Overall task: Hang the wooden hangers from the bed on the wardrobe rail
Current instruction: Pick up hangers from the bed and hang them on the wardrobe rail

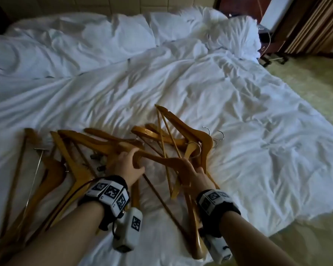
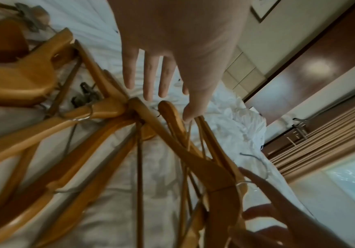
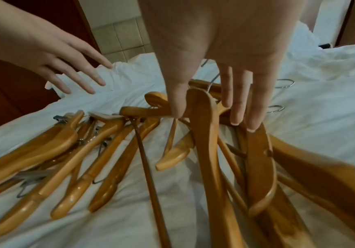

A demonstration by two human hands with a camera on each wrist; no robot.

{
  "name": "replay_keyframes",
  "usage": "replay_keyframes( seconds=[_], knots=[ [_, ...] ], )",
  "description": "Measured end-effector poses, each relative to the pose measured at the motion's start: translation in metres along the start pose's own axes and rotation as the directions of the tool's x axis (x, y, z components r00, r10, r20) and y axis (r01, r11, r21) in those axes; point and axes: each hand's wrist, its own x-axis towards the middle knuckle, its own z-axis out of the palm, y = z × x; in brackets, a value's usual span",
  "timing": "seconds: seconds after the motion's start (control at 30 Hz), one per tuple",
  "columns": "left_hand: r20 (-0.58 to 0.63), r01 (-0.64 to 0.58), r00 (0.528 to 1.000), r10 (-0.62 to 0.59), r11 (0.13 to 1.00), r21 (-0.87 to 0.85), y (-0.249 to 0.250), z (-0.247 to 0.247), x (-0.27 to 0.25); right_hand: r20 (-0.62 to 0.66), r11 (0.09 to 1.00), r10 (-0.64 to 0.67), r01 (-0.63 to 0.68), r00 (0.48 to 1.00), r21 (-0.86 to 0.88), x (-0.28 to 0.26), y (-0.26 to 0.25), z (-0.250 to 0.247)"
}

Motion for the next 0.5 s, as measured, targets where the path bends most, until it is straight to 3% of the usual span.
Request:
replay_keyframes(
  seconds=[0.2, 0.4, 0.5],
  knots=[
    [0.075, 0.081, 0.994, -0.084, 0.996, 0.046, -0.033, 0.026, 0.017, -0.067, 0.999, 0.013, -0.010, 0.998, 0.050, 0.039, -0.004, 0.029],
    [-0.009, 0.070, 0.998, -0.070, 0.998, 0.009, -0.057, 0.045, 0.039, -0.220, 0.999, 0.013, -0.021, 0.975, -0.037, 0.052, -0.006, 0.052],
    [-0.034, 0.186, 0.982, -0.185, 0.982, 0.042, -0.077, 0.059, 0.051, -0.272, 0.998, 0.011, -0.029, 0.962, -0.059, 0.056, -0.005, 0.058]
  ],
)
